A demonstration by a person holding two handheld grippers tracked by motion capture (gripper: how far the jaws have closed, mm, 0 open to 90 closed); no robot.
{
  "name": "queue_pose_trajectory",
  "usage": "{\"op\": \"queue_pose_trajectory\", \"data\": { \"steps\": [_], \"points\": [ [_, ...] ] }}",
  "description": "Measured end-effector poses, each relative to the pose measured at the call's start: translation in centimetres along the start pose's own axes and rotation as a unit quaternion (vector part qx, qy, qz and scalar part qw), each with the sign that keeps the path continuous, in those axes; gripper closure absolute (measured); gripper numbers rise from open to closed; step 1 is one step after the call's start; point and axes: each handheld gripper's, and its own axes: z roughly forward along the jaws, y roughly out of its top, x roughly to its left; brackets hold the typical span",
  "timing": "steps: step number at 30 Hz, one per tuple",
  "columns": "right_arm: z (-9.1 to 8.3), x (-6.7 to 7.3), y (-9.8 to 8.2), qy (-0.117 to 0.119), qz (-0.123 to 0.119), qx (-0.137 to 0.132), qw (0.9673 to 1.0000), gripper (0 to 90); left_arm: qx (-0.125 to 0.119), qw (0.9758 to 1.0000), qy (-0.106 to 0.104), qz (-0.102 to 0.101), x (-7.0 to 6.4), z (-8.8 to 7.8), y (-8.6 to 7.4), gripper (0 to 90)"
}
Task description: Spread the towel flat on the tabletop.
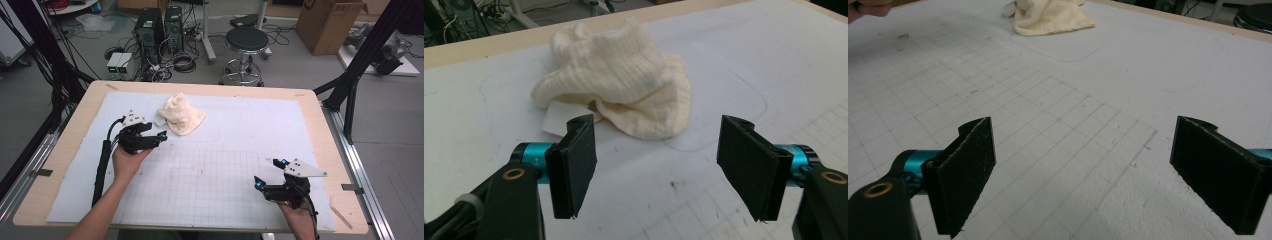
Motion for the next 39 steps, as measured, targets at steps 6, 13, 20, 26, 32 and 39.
{"op": "queue_pose_trajectory", "data": {
  "steps": [6,13,20,26,32,39],
  "points": [
    [0.2,-0.2,0.0,0.002,0.000,-0.002,1.0000,10.5,0.004,0.9998,0.013,-0.017,0.7,2.1,1.8,35.0],
    [0.7,-0.3,0.2,0.011,0.000,-0.002,0.9999,10.5,0.027,0.9984,0.036,-0.035,1.8,4.2,3.9,35.2],
    [1.3,-0.3,0.3,0.020,-0.003,0.005,0.9998,10.5,0.028,0.9984,0.048,-0.011,1.4,6.4,4.4,37.8],
    [1.2,-0.4,0.2,0.020,-0.003,0.002,0.9998,10.5,0.017,0.9984,0.054,0.009,1.0,8.5,3.7,40.7],
    [1.0,-0.8,0.1,0.021,0.002,-0.002,0.9998,10.5,0.049,0.9969,0.061,-0.008,1.2,10.3,2.6,41.8],
    [0.9,-0.9,0.2,0.025,0.007,-0.008,0.9996,10.5,0.091,0.9936,0.065,-0.017,0.9,11.9,2.0,46.2]
  ]
}}
